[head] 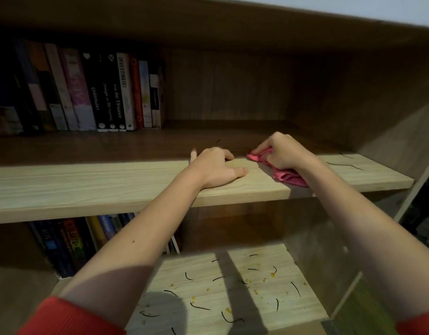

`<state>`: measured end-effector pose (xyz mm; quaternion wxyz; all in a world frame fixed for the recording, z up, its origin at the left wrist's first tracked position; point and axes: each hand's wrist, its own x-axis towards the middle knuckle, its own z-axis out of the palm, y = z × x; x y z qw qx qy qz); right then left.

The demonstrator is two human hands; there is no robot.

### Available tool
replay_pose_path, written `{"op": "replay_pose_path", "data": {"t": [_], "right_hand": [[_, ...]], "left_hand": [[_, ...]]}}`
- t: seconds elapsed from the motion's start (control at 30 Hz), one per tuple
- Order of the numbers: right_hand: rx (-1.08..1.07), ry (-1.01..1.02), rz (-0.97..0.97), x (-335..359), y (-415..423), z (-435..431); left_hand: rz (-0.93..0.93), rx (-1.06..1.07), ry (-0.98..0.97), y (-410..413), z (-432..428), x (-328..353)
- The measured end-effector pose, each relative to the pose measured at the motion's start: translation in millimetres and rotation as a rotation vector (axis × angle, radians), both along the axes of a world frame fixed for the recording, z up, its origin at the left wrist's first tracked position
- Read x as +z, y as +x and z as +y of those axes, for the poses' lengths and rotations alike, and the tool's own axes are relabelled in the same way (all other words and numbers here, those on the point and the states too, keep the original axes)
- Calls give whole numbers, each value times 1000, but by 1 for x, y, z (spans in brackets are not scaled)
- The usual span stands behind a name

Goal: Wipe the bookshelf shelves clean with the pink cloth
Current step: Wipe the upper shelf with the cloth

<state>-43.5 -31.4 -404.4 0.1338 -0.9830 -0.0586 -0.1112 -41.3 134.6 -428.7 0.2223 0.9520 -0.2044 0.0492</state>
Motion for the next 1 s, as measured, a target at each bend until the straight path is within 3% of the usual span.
{"op": "replay_pose_path", "data": {"t": [0.2,0.33,0.47,0.6,0.77,1.0], "right_hand": [[36,3,-51,-9,-6,12],[171,99,-39,-12,-37,4],[87,131,-75,-15,-23,5],[-6,116,-62,-15,-2,16],[-142,66,39,-11,36,19],[-197,54,147,-7,60,34]], "left_hand": [[10,27,-104,3,2,0],[-25,136,-69,7,1,-1],[-75,322,25,5,11,4],[-6,279,197,18,26,12],[155,198,149,35,34,8],[170,173,84,41,32,8]]}}
